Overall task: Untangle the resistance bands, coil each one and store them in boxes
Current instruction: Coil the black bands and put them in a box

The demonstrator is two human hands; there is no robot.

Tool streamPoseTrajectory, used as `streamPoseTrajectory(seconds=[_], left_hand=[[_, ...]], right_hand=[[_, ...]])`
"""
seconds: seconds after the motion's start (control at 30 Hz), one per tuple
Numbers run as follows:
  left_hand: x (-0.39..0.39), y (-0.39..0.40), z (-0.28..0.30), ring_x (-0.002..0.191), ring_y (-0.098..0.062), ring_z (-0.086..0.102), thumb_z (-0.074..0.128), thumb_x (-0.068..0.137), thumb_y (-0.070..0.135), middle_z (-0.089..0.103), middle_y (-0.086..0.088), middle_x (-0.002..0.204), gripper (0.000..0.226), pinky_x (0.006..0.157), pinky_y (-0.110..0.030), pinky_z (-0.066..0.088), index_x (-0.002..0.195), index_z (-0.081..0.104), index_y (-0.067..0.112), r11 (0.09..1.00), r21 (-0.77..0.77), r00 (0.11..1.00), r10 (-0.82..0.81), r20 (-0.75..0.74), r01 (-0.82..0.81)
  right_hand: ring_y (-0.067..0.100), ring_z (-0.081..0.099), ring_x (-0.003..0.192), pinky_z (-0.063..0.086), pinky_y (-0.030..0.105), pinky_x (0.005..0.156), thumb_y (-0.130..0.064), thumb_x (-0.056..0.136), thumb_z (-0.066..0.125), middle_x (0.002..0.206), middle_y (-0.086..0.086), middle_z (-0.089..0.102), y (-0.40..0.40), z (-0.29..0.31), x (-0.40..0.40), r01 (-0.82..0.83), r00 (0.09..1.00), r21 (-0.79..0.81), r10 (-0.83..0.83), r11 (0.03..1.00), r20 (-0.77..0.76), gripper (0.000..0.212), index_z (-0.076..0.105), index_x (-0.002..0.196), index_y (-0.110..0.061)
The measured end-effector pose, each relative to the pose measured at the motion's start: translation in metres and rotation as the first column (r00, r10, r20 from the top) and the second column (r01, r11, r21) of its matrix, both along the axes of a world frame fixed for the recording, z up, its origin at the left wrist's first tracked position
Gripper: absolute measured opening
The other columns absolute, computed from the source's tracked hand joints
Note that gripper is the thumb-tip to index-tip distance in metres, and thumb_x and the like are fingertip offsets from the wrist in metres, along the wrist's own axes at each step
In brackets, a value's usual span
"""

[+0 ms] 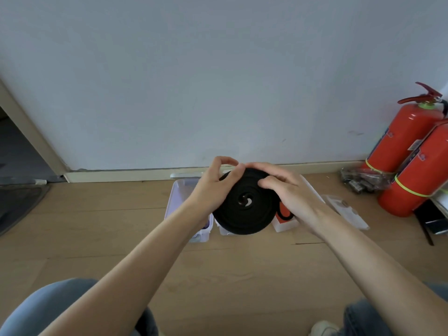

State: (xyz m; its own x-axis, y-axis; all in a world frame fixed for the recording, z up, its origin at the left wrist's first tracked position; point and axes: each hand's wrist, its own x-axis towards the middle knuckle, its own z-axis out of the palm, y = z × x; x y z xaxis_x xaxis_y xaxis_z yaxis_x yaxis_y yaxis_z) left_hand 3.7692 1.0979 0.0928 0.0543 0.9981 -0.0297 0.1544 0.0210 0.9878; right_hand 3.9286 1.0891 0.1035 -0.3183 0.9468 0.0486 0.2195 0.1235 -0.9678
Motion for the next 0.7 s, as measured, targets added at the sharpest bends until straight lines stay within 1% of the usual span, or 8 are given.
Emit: streamPoseTrajectory(seconds=[0.13,0.2,0.3,0.33,0.4,0.5,0.6,0.7], left_hand=[[-0.003,0.008,-0.005,0.07,-0.014,0.066,0.056,0.091,0.032,0.068,0.001,0.077,0.008,0.06,-0.026,0.055,0.09,0.063,0.028,0.985,0.072,0.987,0.157,0.035,-0.159],[-0.005,0.013,-0.009,0.08,-0.022,0.066,0.055,0.092,0.03,0.069,-0.001,0.082,0.013,0.073,-0.038,0.055,0.086,0.066,0.028,0.969,0.035,0.968,0.24,0.071,-0.243],[-0.007,0.017,-0.015,0.083,-0.027,0.064,0.054,0.092,0.03,0.069,-0.001,0.084,0.021,0.081,-0.049,0.053,0.077,0.068,0.03,0.942,-0.052,0.936,0.334,0.113,-0.33],[-0.007,0.017,-0.017,0.082,-0.027,0.063,0.053,0.092,0.031,0.068,0.0,0.082,0.023,0.081,-0.05,0.052,0.075,0.068,0.031,0.932,-0.085,0.925,0.361,0.119,-0.352],[-0.006,0.018,-0.019,0.082,-0.026,0.062,0.052,0.093,0.032,0.067,0.0,0.081,0.024,0.083,-0.049,0.052,0.074,0.067,0.03,0.919,-0.122,0.913,0.389,0.123,-0.375],[0.001,0.017,-0.018,0.083,-0.02,0.062,0.05,0.094,0.031,0.065,0.003,0.081,0.019,0.076,-0.036,0.054,0.082,0.064,0.026,0.922,-0.087,0.914,0.385,0.13,-0.376],[0.012,0.011,-0.02,0.081,-0.017,0.061,0.047,0.095,0.031,0.065,0.003,0.084,0.02,0.07,-0.028,0.049,0.093,0.065,0.022,0.932,-0.078,0.92,0.363,0.149,-0.355],[0.025,0.008,-0.03,0.081,-0.018,0.059,0.042,0.096,0.03,0.063,0.002,0.092,0.025,0.072,-0.029,0.051,0.106,0.062,0.019,0.946,-0.089,0.942,0.319,0.108,-0.311]], right_hand=[[0.01,0.06,0.1,0.049,0.018,0.078,-0.019,0.093,0.053,0.111,-0.006,0.062,0.001,-0.009,-0.009,0.19,0.982,0.086,-0.191,0.978,0.007,0.025,0.058,0.117,-0.025],[0.01,0.054,0.109,0.045,0.016,0.086,-0.023,0.092,0.056,0.119,-0.003,0.057,0.0,-0.017,-0.017,0.197,0.976,0.143,-0.208,0.97,0.062,0.03,0.054,0.122,-0.02],[0.001,0.033,0.116,0.026,-0.005,0.086,-0.041,0.078,0.07,0.129,-0.008,0.034,-0.003,-0.03,-0.027,0.08,0.959,0.154,-0.118,0.985,0.259,0.076,0.03,0.141,-0.026],[0.003,0.027,0.122,0.021,-0.003,0.091,-0.048,0.072,0.073,0.132,-0.008,0.03,-0.003,-0.033,-0.028,0.047,0.923,0.169,-0.107,0.984,0.369,0.092,0.02,0.145,-0.026],[0.012,0.016,0.133,0.018,0.021,0.107,-0.062,0.062,0.072,0.144,-0.006,0.025,-0.002,-0.037,-0.028,0.022,0.792,0.262,-0.177,0.965,0.584,0.113,0.007,0.147,-0.025],[0.02,0.018,0.129,0.02,0.039,0.104,-0.074,0.052,0.063,0.141,-0.004,0.032,-0.006,-0.033,-0.025,0.036,0.665,0.404,-0.324,0.914,0.673,0.116,0.014,0.144,-0.023],[0.021,0.028,0.12,0.027,0.035,0.097,-0.078,0.045,0.056,0.131,-0.002,0.037,-0.015,-0.033,-0.021,0.043,0.627,0.47,-0.39,0.882,0.674,0.116,0.023,0.141,-0.021],[0.018,0.039,0.115,0.03,0.023,0.092,-0.063,0.051,0.071,0.124,-0.001,0.046,-0.017,-0.042,-0.015,0.074,0.659,0.491,-0.412,0.868,0.63,0.102,0.035,0.135,-0.019]])
